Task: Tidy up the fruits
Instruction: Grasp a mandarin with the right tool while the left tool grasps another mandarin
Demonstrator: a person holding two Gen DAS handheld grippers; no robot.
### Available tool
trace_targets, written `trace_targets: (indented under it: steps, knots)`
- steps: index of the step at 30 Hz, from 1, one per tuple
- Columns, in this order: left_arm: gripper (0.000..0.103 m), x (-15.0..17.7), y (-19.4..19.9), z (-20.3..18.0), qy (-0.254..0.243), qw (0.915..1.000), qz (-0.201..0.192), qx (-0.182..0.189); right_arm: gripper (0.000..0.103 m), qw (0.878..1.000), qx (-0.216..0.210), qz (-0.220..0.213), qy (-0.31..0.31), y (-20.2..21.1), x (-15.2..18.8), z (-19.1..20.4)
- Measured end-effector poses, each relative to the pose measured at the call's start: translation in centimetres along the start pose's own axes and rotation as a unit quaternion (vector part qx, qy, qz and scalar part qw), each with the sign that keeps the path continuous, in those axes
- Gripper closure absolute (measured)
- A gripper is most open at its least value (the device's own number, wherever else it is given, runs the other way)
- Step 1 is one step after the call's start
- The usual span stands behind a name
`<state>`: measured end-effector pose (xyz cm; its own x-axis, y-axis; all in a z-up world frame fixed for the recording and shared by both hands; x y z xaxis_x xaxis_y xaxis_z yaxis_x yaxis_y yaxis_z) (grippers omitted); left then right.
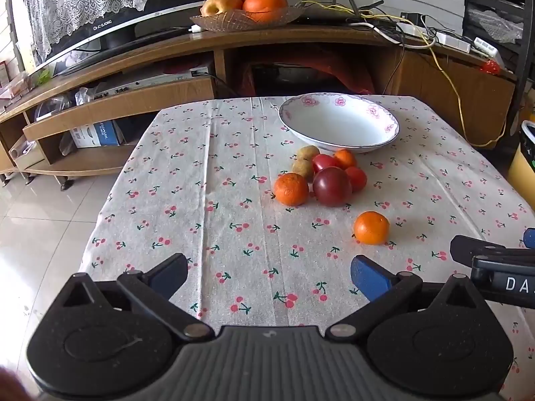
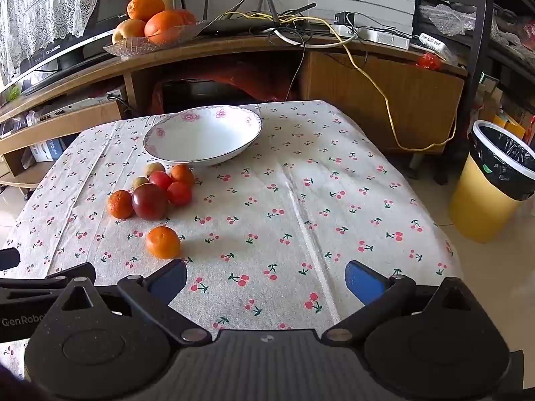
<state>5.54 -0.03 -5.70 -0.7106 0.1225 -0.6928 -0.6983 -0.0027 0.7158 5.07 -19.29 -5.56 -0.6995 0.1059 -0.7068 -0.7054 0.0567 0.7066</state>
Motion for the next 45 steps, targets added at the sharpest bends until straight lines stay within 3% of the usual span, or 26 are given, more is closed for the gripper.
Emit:
trace_targets:
  steps: [19,26,33,39,45]
  knots:
    - [0.0,0.2,-1.1,0.7,0.003,1.0,0.006,-0.005,0.014,0.999,-0.026,0.028,0.008,-1.6,0.3,1.5]
    - [0.0,-0.4,-1.2,0.8,-0.011,0.9999,-0.003,-0.011,0.022,0.998,-0.045,0.039,0.015,-2.3,0.2,2.2]
    - [0.0,-1.2,-1.7,1.5,-0.041,0.9986,-0.02,-0.028,0.036,0.993,-0.089,0.044,0.063,-3.9,-1.0,4.6]
    - [0.0,-1.1,-2.9,2.9,-0.031,0.9992,-0.011,-0.024,0.055,0.981,-0.155,0.067,0.094,-5.7,-1.4,6.9]
    - [0.0,-0.8,-4.1,3.4,-0.029,0.9994,-0.005,-0.018,0.074,0.975,-0.167,0.095,0.116,-7.4,-0.8,8.1]
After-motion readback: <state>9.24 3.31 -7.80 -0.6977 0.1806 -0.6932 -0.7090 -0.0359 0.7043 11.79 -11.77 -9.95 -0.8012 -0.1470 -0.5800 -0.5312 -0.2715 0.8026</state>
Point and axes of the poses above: each gripper's, at about its wrist camera, not at the fingertips, and y roughly against the way its jaws point, z to its left, x to its underside, the point moved 8 cm from there along -y, roughly the way its jaws point, and after that the axes turned 3 degrees about -y, right-handed, at the moved point
